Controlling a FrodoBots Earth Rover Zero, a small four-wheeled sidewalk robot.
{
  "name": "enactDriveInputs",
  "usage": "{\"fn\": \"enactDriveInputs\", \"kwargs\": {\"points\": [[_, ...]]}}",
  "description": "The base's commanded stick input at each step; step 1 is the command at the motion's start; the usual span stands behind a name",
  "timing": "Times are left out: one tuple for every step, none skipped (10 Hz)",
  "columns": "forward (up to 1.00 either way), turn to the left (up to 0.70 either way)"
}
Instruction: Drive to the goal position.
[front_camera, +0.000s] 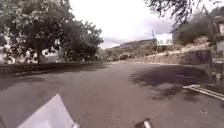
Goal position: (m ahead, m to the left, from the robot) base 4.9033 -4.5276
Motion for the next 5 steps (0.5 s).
{"fn": "enactDriveInputs", "kwargs": {"points": [[0.5,0.0],[0.5,0.0],[0.5,0.0],[0.5,0.0],[0.5,0.0]]}}
